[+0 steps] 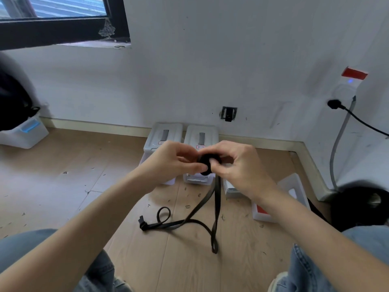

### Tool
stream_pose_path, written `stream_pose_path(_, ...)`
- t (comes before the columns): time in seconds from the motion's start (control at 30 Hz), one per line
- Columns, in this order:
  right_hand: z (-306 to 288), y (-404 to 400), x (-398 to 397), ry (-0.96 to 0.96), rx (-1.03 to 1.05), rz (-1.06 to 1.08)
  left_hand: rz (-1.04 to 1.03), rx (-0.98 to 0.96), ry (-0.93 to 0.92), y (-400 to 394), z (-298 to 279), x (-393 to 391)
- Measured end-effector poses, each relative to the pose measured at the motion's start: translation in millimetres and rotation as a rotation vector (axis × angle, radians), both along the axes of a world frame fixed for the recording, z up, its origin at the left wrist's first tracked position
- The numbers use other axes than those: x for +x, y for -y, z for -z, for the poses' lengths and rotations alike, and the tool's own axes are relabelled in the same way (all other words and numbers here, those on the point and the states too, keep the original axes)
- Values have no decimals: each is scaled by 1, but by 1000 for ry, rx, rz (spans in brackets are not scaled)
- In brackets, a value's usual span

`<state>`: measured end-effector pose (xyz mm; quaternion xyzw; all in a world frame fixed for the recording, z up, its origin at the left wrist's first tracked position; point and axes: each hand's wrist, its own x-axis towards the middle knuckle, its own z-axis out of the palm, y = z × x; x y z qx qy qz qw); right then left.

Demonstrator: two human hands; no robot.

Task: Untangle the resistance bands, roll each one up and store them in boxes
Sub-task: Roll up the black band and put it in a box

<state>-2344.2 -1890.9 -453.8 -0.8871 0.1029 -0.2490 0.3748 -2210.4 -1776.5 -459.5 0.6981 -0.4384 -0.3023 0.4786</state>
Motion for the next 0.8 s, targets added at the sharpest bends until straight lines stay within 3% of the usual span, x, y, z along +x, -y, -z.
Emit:
stream_pose_path(0.1, -6, 6, 1, 144, 499, 84, -44, -134, -161, -1, -4, 2)
stream_pose_path(0.3, -4, 6, 1, 93, 790, -43, -73, -208, -283, 1, -1, -2)
stream_pose_path(0.37, -5, 8, -1, 53, 731, -53, -17, -165, -257, 0, 0, 0)
stream_pose_path(0.5, -2, 5, -2, -41, 119, -20, 67, -23, 23, -1, 1, 0)
stream_pose_path(0.53, -2, 5, -2, -40, 123, -34, 54, -29, 27, -1, 1, 0)
stream_pose_path(0.67, -14, 9, -3, 78, 540, -81, -70, -228, -220, -6, -12, 10)
stream_pose_path(0.8, -15, -3, 0, 186, 649, -53, -92, -434, -570, -1, -18, 6)
